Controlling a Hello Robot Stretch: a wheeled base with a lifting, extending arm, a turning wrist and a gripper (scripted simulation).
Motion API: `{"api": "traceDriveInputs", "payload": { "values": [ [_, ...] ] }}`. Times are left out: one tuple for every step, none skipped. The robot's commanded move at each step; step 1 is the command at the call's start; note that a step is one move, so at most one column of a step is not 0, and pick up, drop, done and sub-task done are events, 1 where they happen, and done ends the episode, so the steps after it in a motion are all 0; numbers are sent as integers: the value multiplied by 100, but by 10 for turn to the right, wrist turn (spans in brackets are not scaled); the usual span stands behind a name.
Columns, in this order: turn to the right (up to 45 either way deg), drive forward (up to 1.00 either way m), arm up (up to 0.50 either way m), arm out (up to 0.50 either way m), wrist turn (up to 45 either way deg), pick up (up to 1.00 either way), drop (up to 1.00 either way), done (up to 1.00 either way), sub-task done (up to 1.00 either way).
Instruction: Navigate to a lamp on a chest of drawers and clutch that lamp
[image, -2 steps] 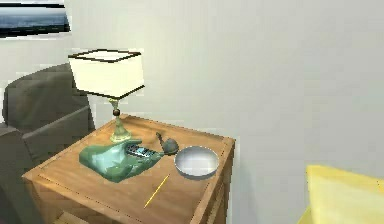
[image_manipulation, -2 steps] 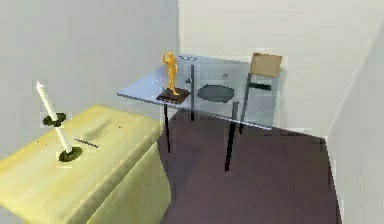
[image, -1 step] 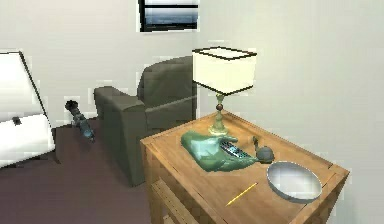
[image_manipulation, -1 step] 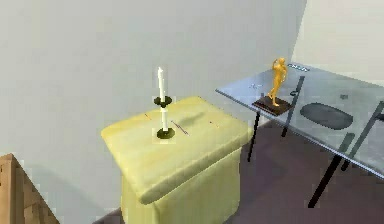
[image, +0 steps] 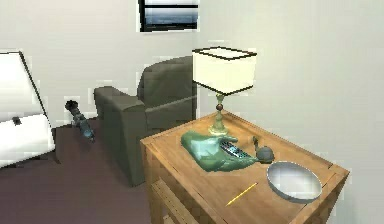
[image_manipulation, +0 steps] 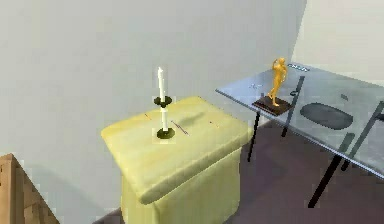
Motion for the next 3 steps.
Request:
{"api": "traceDriveInputs", "payload": {
  "values": [
    [0, 0, 36, 0, 0, 0, 0, 0, 0],
    [0, 0, 0, 50, 0, 0, 0, 0, 0],
    [0, 0, 0, 0, 450, 0, 0, 0, 0]
  ]
}}
